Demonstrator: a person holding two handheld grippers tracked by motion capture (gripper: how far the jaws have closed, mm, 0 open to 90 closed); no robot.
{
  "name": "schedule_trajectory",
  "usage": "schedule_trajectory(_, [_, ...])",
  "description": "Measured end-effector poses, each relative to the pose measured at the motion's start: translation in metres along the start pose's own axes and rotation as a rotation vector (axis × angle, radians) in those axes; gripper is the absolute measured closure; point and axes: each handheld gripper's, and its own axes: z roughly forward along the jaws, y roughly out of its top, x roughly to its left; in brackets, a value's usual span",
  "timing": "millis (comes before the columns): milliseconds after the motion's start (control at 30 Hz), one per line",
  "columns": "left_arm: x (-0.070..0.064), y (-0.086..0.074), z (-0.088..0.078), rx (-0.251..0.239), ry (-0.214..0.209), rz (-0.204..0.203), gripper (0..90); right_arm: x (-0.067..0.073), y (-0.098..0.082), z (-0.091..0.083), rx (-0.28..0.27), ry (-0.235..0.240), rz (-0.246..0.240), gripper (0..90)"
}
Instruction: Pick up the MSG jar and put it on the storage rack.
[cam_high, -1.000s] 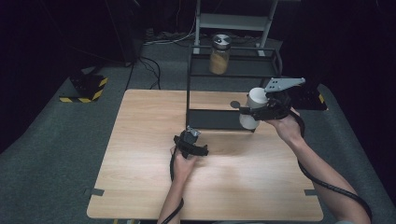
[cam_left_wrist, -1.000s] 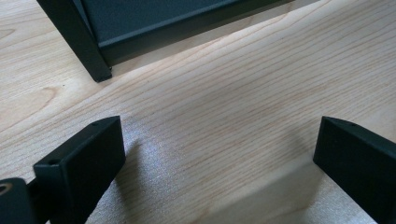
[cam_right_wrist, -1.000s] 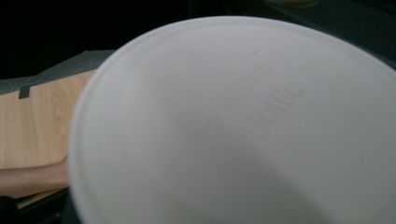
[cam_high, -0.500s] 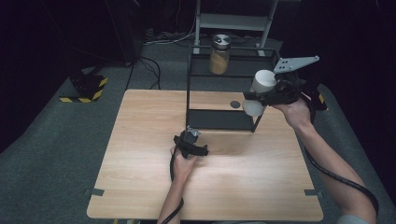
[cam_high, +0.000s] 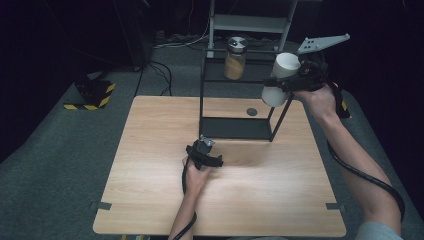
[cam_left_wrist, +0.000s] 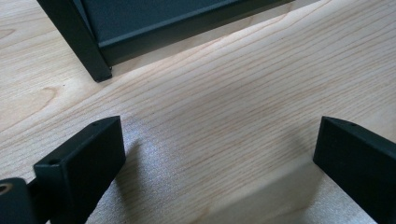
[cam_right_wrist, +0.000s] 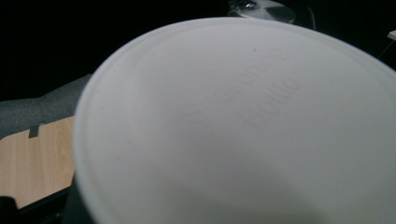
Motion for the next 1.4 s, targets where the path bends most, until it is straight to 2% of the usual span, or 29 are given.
schedule_trajectory(467, [0.000,0.000,0.000,0.000,0.000,0.000,2.2,-0.018,0.018,0.014,0.014,-0.080,0.057,35.3])
schedule_trajectory(867, [0.000,0.000,0.000,0.000,-0.001,0.000,2.3,-0.033,0.035,0.038,0.062,-0.144,0.120,35.3])
schedule_trajectory(1400, [0.000,0.000,0.000,-0.001,-0.001,-0.001,2.3,-0.043,0.039,0.056,0.071,-0.159,0.161,35.3])
